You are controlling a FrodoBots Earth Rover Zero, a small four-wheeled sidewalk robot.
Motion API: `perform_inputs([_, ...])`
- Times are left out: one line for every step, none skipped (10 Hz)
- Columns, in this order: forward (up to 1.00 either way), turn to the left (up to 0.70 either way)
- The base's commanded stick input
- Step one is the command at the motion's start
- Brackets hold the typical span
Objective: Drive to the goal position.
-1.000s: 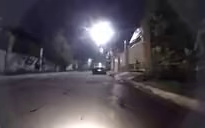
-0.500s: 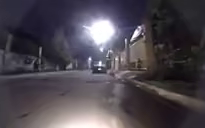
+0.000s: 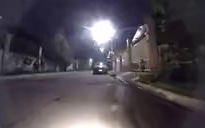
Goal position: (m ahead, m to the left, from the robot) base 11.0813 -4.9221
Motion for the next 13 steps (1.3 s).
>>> perform_inputs([0.5, 0.0])
perform_inputs([0.5, 0.0])
perform_inputs([0.5, 0.0])
perform_inputs([0.5, 0.0])
perform_inputs([0.5, 0.0])
perform_inputs([0.5, 0.0])
perform_inputs([0.5, 0.0])
perform_inputs([0.5, 0.0])
perform_inputs([0.5, 0.0])
perform_inputs([0.5, 0.0])
perform_inputs([0.5, 0.0])
perform_inputs([0.5, 0.0])
perform_inputs([0.5, 0.0])
